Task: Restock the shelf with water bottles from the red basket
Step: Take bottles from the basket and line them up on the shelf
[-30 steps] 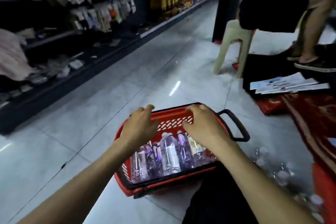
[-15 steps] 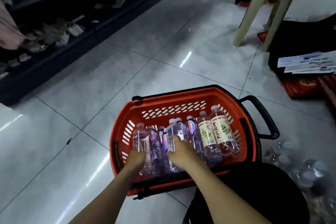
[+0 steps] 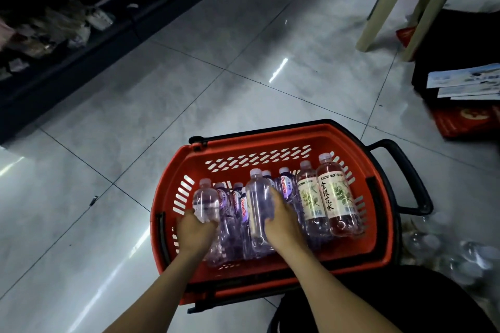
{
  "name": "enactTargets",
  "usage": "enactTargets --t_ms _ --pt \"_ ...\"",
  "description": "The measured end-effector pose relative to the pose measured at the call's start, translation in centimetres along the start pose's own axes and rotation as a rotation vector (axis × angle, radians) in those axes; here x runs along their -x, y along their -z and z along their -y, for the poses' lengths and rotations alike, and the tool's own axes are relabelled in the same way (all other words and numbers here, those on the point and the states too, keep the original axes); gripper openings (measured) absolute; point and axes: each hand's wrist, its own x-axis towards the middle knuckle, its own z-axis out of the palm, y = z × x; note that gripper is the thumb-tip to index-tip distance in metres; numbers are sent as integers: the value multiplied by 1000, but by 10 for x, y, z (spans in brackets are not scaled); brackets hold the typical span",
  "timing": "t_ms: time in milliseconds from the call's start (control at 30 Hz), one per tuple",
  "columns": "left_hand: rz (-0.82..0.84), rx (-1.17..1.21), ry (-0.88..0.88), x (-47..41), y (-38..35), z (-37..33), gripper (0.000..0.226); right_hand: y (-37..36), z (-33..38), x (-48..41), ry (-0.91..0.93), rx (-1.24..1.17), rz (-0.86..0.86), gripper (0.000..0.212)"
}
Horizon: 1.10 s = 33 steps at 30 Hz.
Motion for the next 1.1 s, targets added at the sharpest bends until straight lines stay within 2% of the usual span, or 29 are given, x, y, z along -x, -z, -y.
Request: enactTargets --t_ms 67,133,200,333,433,500,567,633,667,733,767,800,900,967,1033,1100 --pt "-46 -13 -43 0 -6 6 3 9 -3 -5 -16 37 -93 76" --pt "-95 -46 -93 -2 -11 13 26 14 -3 -7 -23 78 -107 60" --pt "-103 -5 -77 -3 -13 13 31 11 0 -2 2 95 -37 56" --pt "-126 71 -28 -1 -8 13 42 -8 3 0 -39 168 137 118" --pt "-132 129 -104 -4 -10 10 41 -23 0 -9 -71 251 130 129" --pt "-38 198 -119 -4 -14 8 37 -22 2 -13 -127 101 117 129" --pt "84 301 9 -2 -14 3 41 -13 0 -17 -176 -88 132 122" --pt "275 369 116 0 -15 3 40 -4 -2 -19 -211 -196 186 106" --pt "384 364 153 3 -15 2 45 0 -3 -19 -229 -247 217 96" --pt "473 330 210 2 -18 4 79 4 -6 -19 -271 -334 306 77" --pt "505 350 238 -1 -20 7 95 6 -6 -19 -282 -370 350 74" --pt "530 391 272 -5 -20 11 98 6 -7 -18 -302 -394 391 76" --pt "561 549 382 -8 -18 9 70 4 -9 -16 -337 -444 445 100" --pt "578 562 395 -8 -17 10 74 4 -10 -12 -402 -581 464 118" --pt "586 567 382 -7 -17 10 75 7 -9 -9 -441 -730 495 111" --pt "584 616 391 -3 -15 10 65 16 -5 -3 -457 -829 508 85"
